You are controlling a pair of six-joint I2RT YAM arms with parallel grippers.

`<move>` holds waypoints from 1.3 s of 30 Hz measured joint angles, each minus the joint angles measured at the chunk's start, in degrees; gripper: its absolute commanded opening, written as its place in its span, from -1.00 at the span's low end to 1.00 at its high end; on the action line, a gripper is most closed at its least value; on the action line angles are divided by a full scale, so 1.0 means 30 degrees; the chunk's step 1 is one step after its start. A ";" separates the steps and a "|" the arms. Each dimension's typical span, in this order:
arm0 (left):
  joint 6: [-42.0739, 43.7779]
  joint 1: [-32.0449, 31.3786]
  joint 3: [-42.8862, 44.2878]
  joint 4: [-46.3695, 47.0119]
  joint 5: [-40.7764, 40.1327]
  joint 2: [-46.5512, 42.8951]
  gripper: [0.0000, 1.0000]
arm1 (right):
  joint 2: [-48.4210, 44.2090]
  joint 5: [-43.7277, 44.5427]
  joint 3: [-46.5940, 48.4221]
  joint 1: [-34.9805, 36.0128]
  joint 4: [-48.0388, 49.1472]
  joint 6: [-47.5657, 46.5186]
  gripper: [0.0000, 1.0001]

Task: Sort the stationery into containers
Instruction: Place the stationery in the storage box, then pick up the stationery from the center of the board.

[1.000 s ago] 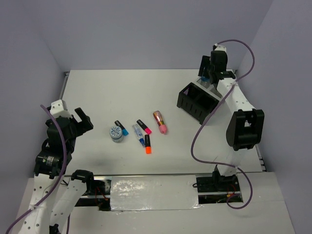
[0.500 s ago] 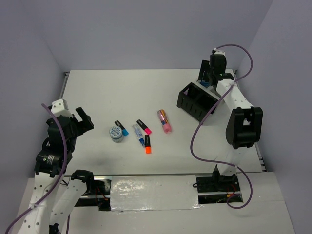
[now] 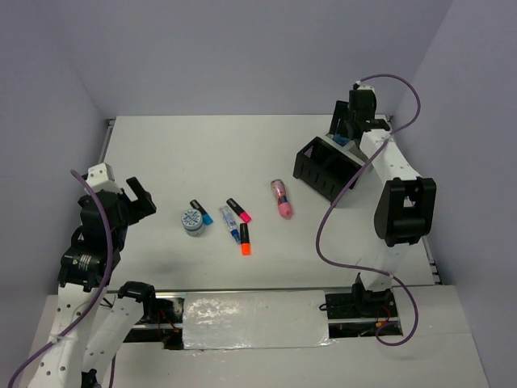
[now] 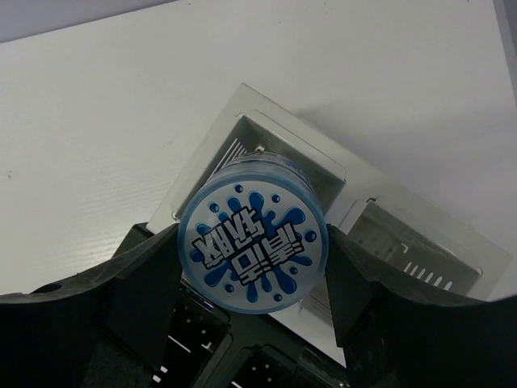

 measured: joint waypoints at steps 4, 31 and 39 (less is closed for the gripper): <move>0.0000 0.0000 0.0000 0.0000 0.0007 0.0000 0.99 | 0.0044 -0.0058 0.0466 -0.0015 -0.0510 0.0015 0.12; -0.0466 0.0131 0.0153 -0.0627 -0.2200 0.1042 0.99 | -0.3701 -0.1960 -0.1341 0.5013 -0.0933 0.0306 0.99; -0.1727 0.1137 0.0495 -0.2171 -0.4962 0.1355 0.99 | -0.4597 -0.2033 -0.3155 1.3661 0.1712 0.0430 0.99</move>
